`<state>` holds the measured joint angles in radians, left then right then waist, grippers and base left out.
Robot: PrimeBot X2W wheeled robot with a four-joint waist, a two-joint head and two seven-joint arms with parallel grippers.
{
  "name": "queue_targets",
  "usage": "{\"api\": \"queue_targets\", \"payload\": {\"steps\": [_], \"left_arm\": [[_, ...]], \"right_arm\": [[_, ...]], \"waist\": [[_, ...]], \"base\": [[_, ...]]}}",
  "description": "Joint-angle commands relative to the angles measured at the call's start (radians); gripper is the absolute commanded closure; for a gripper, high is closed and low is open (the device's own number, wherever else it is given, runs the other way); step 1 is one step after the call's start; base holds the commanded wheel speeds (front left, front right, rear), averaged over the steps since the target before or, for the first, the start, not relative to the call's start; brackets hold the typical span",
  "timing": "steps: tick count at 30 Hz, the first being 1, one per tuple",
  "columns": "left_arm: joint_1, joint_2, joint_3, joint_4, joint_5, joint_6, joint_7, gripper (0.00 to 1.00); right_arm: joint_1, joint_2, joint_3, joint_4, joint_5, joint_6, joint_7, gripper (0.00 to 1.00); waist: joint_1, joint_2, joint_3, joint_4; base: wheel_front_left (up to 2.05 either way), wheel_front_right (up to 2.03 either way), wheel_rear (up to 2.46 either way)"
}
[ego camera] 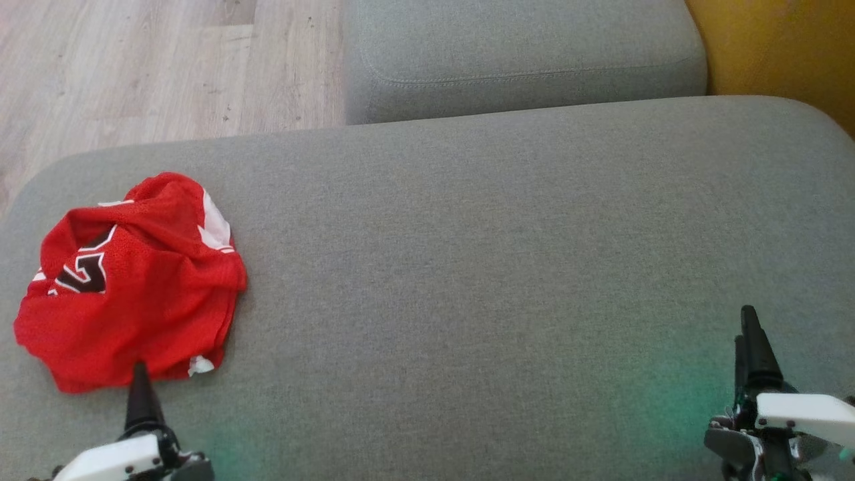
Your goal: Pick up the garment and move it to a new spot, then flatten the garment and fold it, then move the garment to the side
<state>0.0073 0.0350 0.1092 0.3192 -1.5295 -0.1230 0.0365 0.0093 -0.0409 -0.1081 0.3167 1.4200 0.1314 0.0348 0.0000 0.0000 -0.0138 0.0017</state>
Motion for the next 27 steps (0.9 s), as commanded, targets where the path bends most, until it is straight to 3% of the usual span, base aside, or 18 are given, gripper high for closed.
{"api": "queue_targets", "payload": {"steps": [1, 10, 27], "left_arm": [[-0.043, 0.008, 0.028, -0.039, 0.022, -0.002, -0.010, 0.00], [-0.047, 0.009, 0.035, -0.133, 0.190, 0.016, -0.037, 0.00], [-0.023, 0.010, -0.095, -0.269, 0.556, 0.079, -0.087, 0.00]], "right_arm": [[-0.051, -0.004, 0.005, -0.043, -0.033, 0.000, -0.009, 0.00], [-0.060, -0.004, 0.035, -0.111, -0.241, 0.000, -0.036, 0.00], [-0.067, -0.005, 0.114, -0.145, -0.602, 0.000, -0.086, 0.00]], "waist": [[0.0000, 0.0000, -0.001, 0.000], [0.0000, 0.0000, -0.002, 0.004], [0.0000, 0.0000, -0.003, 0.004]], "base": [[0.00, 0.00, 0.00], [0.00, 0.00, 0.00], [0.00, 0.00, 0.00]]}}
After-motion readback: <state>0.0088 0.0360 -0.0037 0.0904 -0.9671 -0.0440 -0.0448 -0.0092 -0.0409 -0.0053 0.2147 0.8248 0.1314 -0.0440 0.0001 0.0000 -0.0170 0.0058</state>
